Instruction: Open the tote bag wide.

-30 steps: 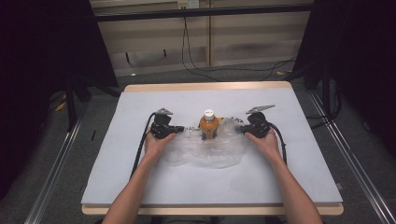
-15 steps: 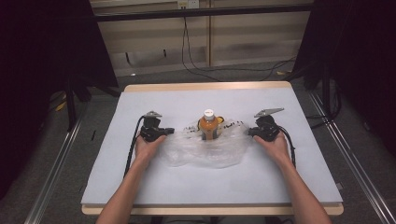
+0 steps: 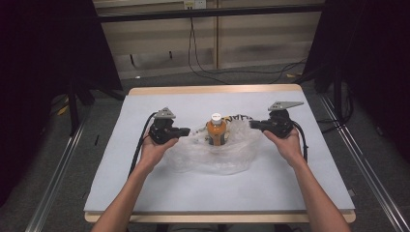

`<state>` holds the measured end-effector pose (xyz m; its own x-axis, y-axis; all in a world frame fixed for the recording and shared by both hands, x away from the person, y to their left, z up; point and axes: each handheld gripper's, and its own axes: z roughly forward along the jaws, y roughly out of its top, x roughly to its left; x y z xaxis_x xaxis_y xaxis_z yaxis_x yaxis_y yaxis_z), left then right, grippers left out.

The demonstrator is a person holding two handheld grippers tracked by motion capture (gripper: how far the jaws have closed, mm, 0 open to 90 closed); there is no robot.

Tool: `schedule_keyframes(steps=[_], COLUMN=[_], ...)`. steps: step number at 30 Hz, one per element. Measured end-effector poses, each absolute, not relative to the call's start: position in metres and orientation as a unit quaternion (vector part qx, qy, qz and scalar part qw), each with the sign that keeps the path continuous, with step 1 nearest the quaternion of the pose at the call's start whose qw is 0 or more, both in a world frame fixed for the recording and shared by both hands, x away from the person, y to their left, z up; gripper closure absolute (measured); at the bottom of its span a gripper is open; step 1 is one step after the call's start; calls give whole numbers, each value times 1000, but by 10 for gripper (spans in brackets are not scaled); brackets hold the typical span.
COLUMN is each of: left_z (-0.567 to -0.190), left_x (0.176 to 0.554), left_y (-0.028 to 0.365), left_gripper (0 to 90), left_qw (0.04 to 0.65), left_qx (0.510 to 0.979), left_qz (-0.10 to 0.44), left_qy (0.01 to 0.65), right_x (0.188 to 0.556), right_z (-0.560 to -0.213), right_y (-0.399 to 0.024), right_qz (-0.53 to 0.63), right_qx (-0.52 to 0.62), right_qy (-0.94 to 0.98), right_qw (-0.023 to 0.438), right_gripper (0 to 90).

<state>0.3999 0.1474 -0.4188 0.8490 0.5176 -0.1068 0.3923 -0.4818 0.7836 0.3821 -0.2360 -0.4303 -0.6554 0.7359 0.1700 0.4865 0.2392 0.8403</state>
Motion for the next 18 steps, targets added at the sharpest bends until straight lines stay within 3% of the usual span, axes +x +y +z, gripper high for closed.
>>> schedule_keyframes(steps=[10, 18], left_z=[-420, -443], left_x=[387, 392], left_y=[109, 96], left_gripper=[900, 900], left_qw=[405, 382], left_qx=[888, 899], left_qz=[51, 27], left_qy=[210, 212], right_x=[399, 426], right_z=[-400, -411], right_y=[-207, -171], right_qz=[471, 404], right_qx=[359, 325], right_qy=[795, 853], right_qw=[129, 65], right_gripper=[900, 900])
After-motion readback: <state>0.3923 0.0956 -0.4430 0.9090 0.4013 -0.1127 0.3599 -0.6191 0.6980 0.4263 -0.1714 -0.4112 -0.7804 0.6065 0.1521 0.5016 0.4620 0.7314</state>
